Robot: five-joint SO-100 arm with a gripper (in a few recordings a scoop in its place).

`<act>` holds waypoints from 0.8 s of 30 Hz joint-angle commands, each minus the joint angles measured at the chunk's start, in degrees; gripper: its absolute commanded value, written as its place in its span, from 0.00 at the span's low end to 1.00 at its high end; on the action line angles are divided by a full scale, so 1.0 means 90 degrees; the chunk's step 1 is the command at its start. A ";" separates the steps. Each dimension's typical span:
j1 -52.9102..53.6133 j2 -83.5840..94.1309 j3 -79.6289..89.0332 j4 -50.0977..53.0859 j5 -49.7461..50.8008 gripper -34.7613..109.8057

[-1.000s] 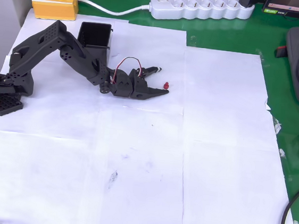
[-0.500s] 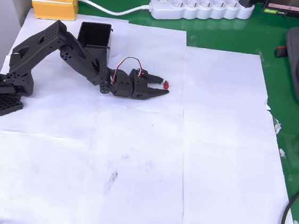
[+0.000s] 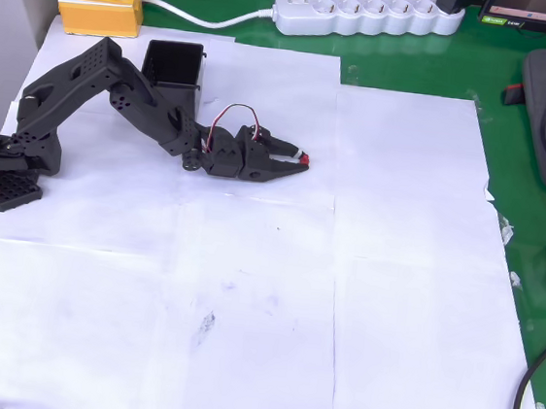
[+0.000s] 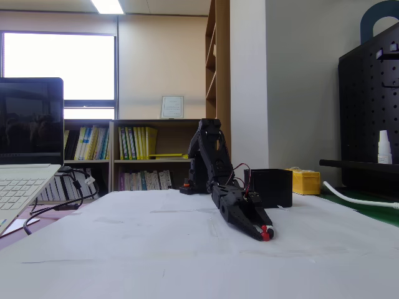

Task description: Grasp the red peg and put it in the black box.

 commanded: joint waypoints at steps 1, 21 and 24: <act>-0.0098 -0.0137 0.0078 0.0000 -0.0029 0.24; -0.0146 -0.4092 0.0781 0.5830 0.1650 0.24; -0.0176 -0.4619 0.0781 0.6631 0.1846 0.24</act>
